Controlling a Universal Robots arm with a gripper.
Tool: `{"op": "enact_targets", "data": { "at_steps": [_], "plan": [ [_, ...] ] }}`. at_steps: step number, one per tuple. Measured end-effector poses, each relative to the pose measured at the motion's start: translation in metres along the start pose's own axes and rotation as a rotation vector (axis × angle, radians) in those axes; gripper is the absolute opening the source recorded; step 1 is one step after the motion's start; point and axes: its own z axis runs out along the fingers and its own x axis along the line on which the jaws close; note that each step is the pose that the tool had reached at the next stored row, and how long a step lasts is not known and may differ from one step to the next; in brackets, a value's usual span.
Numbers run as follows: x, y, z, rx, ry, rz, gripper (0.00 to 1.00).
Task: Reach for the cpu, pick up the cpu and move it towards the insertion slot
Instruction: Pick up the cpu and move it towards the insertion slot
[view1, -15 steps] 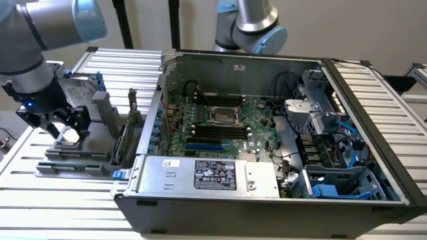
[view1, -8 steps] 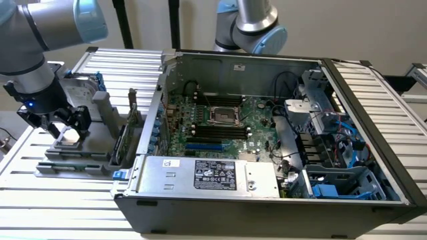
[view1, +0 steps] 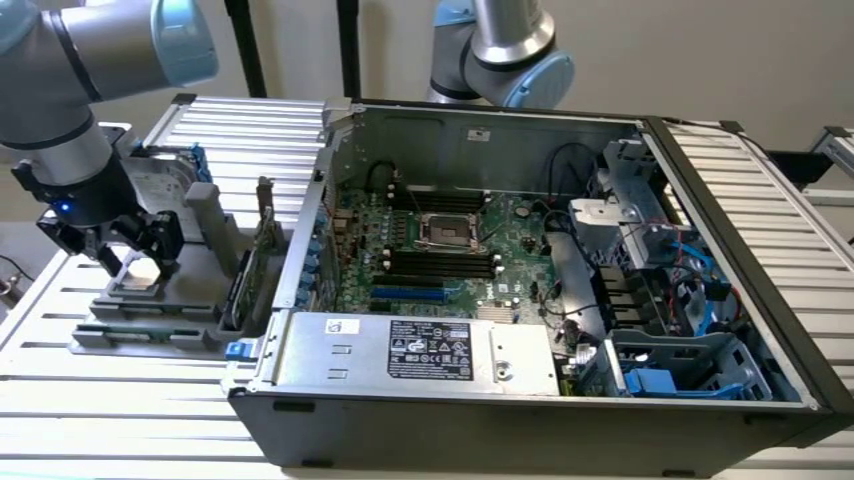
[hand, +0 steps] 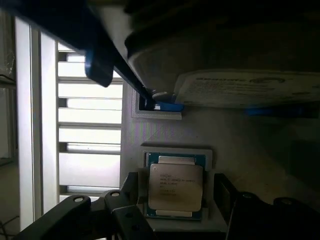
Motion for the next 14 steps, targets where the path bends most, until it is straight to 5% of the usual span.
{"op": "enact_targets", "data": {
  "at_steps": [14],
  "plan": [
    [0.0001,0.0021,0.0022,0.0200,0.0012,0.000,0.71]
  ]
}}
